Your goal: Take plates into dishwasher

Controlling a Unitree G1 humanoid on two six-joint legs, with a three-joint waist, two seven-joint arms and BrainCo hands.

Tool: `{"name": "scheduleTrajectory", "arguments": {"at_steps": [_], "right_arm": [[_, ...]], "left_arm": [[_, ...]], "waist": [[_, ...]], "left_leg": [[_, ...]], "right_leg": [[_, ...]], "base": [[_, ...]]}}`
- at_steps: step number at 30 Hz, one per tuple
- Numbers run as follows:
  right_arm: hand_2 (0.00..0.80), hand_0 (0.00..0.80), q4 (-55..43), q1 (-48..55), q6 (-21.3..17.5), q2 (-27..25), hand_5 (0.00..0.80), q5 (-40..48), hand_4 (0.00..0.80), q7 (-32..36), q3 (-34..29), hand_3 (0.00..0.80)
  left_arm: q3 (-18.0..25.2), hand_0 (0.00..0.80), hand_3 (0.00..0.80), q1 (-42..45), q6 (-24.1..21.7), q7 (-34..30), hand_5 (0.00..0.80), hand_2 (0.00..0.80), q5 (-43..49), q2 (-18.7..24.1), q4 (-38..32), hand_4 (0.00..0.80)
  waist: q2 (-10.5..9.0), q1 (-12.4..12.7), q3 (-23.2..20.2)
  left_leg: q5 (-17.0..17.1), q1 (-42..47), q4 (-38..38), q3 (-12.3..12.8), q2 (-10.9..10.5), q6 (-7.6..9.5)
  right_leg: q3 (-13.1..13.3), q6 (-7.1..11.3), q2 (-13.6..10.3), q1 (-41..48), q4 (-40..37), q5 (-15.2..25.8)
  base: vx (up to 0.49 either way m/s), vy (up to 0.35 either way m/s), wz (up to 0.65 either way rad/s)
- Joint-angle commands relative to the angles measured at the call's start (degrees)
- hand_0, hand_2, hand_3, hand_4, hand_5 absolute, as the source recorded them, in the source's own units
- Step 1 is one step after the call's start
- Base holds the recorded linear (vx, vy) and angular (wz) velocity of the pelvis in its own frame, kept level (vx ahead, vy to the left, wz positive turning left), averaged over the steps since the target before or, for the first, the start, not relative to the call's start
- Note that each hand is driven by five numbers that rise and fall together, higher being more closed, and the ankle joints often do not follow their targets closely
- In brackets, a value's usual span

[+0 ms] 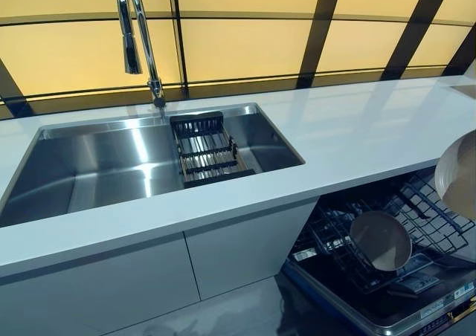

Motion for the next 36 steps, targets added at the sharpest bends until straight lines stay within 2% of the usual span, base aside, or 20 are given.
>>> {"name": "scheduleTrajectory", "arguments": {"at_steps": [1, 9, 15, 17, 21, 26, 30, 36], "right_arm": [[0.800, 0.800, 0.38, -2.60, -0.19, 0.95, 0.800, -0.13, 0.800, -2.07, -2.90, 0.800], [0.800, 0.800, 0.31, -3.16, 0.79, 5.85, 0.800, -2.77, 0.800, -1.93, 0.74, 0.800], [0.800, 0.800, 1.08, -5.35, 3.02, 9.01, 0.800, -5.95, 0.800, -2.21, 4.72, 0.800], [0.800, 0.800, 1.04, -5.59, 4.45, 9.79, 0.800, -6.88, 0.800, -2.81, 5.41, 0.800], [0.800, 0.800, 1.75, -5.12, 10.92, 12.13, 0.800, -9.55, 0.800, -3.78, 6.39, 0.800], [0.800, 0.800, 0.64, -4.00, 14.08, 15.91, 0.800, -14.10, 0.800, -4.19, 7.31, 0.800], [0.800, 0.800, -0.25, -2.98, 15.25, 17.70, 0.800, -14.80, 0.800, -4.45, 7.87, 0.800], [0.800, 0.800, 1.13, -3.11, 14.56, 18.81, 0.800, -18.51, 0.800, -6.79, 9.88, 0.800]], "left_arm": [[1.59, 0.000, 0.000, -2.34, -0.58, -0.36, 0.000, 0.000, 3.07, 2.02, 3.38, 0.000], [1.48, 0.000, 0.000, -2.16, -0.19, -0.71, 0.000, 0.000, 3.23, 2.00, 2.47, 0.000], [0.86, 0.000, 0.000, -2.56, 0.36, -0.33, 0.000, 0.000, 2.86, 1.58, 1.83, 0.000], [0.88, 0.000, 0.000, -2.35, 0.37, -0.26, 0.000, 0.000, 2.80, 1.44, 1.59, 0.000], [0.85, 0.000, 0.000, -1.93, 0.30, -0.39, 0.000, 0.000, 2.45, 1.19, 1.04, 0.000], [0.86, 0.000, 0.000, -1.93, 0.60, -0.26, 0.000, 0.000, 2.61, 0.74, 0.35, 0.000], [0.79, 0.000, 0.000, -2.11, 1.22, 0.13, 0.000, 0.000, 3.08, 0.50, -0.53, 0.000], [0.30, 0.000, 0.000, -2.14, 1.51, -0.14, 0.000, 0.000, 3.05, 0.34, -0.96, 0.000]], "waist": [[-0.85, 1.01, 0.57], [0.04, 1.44, 1.35], [0.85, 1.88, 2.01], [1.06, 1.96, 2.15], [1.73, 2.05, 2.56], [2.17, 2.12, 2.75], [2.08, 2.25, 2.67], [2.31, 2.56, 2.51]], "left_leg": [[-6.76, 2.09, 0.17, -0.31, -0.78, 3.33], [-6.60, 2.02, 0.17, -0.45, -0.76, 3.38], [-6.33, 1.62, 0.17, -0.95, -0.86, 3.40], [-6.31, 1.49, 0.17, -1.02, -0.86, 3.42], [-6.18, 1.23, 0.17, -1.13, -0.96, 3.41], [-6.25, 1.44, 0.17, -1.28, -1.07, 3.52], [-6.37, 1.55, 0.17, -1.18, -1.03, 3.69], [-6.48, 1.69, 0.17, -1.30, -1.15, 3.85]], "right_leg": [[-2.00, 3.72, -0.47, 3.95, 0.24, -5.21], [-2.37, 3.59, -0.71, 3.86, 0.24, -5.23], [-2.58, 3.44, -0.87, 3.56, 0.24, -5.19], [-2.61, 3.42, -0.94, 3.42, 0.24, -5.19], [-2.67, 3.46, -1.04, 3.21, 0.24, -5.10], [-2.64, 3.52, -1.16, 3.39, 0.24, -5.11], [-2.61, 3.60, -1.23, 3.39, 0.24, -5.05], [-2.58, 3.64, -1.23, 3.53, 0.24, -5.10]], "base": [[-0.011, -0.036, -0.01], [-0.007, -0.028, 0.00], [-0.004, -0.005, 0.00], [0.000, 0.000, 0.00], [0.000, 0.000, 0.00], [0.000, 0.000, 0.00], [0.000, 0.000, 0.00], [0.000, 0.000, 0.00]]}}
